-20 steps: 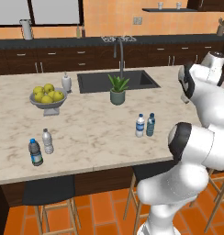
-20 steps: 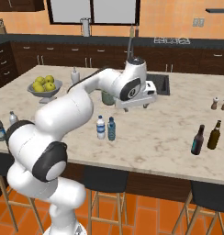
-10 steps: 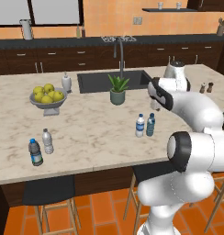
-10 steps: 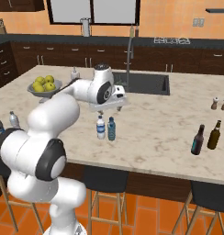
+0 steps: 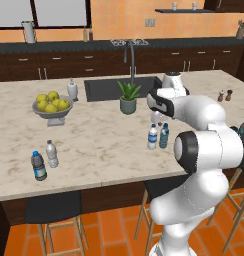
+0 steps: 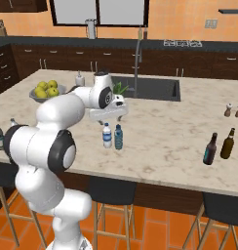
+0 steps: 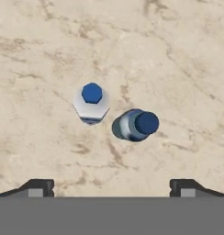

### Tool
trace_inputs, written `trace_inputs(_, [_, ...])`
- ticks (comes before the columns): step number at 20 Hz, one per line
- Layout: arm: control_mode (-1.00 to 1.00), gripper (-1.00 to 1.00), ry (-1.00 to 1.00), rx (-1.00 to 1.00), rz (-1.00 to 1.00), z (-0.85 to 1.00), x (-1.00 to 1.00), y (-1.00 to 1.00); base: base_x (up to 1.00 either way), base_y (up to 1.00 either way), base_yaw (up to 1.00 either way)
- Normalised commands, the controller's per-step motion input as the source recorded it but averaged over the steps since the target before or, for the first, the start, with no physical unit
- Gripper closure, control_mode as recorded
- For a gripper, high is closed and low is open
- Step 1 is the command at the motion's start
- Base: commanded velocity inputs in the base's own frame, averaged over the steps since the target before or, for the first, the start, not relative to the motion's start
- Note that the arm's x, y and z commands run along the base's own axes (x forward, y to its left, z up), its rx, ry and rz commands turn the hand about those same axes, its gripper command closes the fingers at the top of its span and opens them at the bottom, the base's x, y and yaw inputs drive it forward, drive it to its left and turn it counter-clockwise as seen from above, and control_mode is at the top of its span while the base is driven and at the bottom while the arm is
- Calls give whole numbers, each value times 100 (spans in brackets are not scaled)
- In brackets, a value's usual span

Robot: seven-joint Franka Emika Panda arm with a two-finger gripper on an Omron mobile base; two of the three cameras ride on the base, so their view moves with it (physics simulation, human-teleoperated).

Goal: Move the plastic bottles in the middle to the plastics group, and the glass bottles in the middle to the glass group.

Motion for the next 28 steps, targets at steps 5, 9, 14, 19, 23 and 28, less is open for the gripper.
trace_inputs(5, [-100, -100, 13, 0, 1, 0, 7, -19, 0, 0, 0])
trace_inputs(9, [-100, -100, 3, 2, 12, -30, 35, 0, 0, 0, 0])
trace_inputs(14, [-100, -100, 2, 2, 20, -23, 39, 0, 0, 0, 0])
trace_inputs(19, [-100, -100, 1, 2, 19, -10, 26, -3, 0, 0, 0])
trace_inputs(23, [-100, -100, 0, 2, 6, 0, -33, 0, 0, 0, 0])
trace_inputs(28, [-100, -100, 0, 0, 8, -21, -17, 0, 0, 0, 0])
